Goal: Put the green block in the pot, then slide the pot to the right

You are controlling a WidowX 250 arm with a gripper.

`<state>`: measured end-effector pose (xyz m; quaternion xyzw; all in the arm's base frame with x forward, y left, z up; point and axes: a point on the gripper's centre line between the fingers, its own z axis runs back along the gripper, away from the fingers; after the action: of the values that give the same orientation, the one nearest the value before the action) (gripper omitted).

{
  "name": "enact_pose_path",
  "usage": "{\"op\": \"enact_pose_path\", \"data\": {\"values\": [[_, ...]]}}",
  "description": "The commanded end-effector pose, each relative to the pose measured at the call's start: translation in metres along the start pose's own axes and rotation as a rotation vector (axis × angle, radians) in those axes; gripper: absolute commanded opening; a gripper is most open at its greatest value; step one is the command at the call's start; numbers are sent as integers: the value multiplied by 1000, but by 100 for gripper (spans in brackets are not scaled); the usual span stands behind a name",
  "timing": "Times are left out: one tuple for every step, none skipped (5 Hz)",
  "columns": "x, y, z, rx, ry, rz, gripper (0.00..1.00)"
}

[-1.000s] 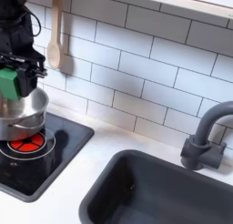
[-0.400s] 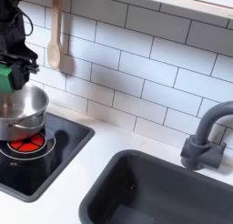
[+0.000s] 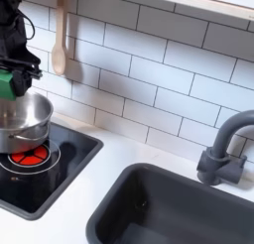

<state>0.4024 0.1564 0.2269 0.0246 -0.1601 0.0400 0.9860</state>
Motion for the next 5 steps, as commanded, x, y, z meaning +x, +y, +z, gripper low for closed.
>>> {"op": "enact_pose_path", "data": {"values": [[4,-1,-11,-2,-20,-22,0],[6,0,-9,-7,-37,-34,0],[4,-1,-18,-20,-19,-54,100],[3,-1,-17,-12,-19,-62,100],[2,0,-22,-8,-3,-81,100]]}}
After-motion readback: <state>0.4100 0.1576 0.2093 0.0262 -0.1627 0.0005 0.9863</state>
